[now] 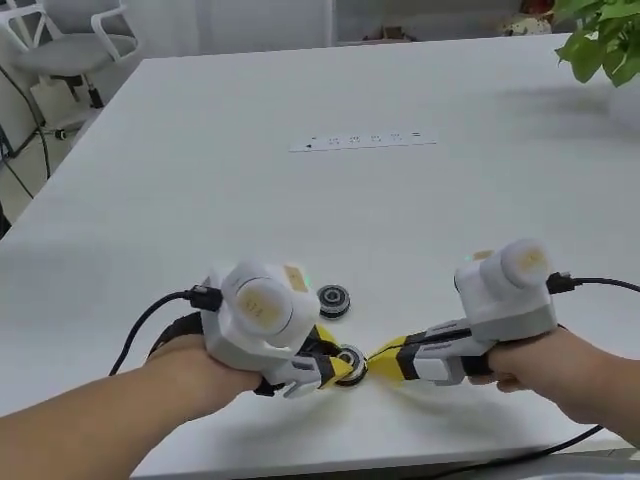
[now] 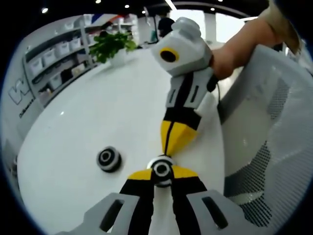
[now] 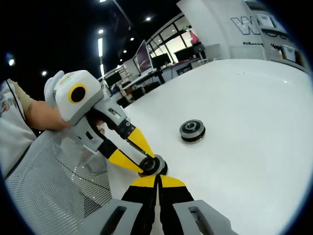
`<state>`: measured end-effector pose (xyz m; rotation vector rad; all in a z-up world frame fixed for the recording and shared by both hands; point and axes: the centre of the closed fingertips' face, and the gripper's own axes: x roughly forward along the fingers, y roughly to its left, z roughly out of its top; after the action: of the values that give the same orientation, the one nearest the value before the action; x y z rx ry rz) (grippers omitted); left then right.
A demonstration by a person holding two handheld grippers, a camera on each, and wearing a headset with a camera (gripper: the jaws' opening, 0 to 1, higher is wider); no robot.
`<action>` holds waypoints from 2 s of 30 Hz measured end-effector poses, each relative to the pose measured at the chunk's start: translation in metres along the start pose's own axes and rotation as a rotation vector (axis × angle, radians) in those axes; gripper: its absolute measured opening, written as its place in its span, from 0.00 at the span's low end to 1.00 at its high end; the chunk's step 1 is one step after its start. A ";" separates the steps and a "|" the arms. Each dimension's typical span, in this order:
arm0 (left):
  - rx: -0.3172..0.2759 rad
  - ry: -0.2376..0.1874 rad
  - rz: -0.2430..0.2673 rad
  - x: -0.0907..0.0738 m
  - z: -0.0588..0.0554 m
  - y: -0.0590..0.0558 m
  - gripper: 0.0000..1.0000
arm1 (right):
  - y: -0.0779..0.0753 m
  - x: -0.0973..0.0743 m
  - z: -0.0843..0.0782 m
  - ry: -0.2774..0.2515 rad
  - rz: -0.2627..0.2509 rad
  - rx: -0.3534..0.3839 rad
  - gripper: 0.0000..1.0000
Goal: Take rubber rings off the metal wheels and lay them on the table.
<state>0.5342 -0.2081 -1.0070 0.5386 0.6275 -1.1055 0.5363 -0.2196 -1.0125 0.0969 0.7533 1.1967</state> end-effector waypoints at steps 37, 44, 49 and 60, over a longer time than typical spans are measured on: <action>-0.001 0.025 0.035 0.001 0.000 -0.001 0.12 | 0.031 0.004 0.022 -0.058 0.107 -0.065 0.00; -0.015 0.018 0.033 0.002 0.000 -0.001 0.13 | 0.021 0.002 0.013 -0.031 0.069 -0.081 0.00; -0.032 -0.001 0.026 0.002 0.000 0.000 0.13 | 0.017 0.001 0.010 -0.028 0.050 -0.077 0.00; -0.052 -0.021 0.016 0.002 0.003 0.001 0.16 | 0.013 -0.001 0.010 -0.038 0.036 -0.103 0.00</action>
<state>0.5360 -0.2111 -1.0056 0.4860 0.6310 -1.0753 0.5318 -0.2124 -0.9988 0.0482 0.6582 1.2626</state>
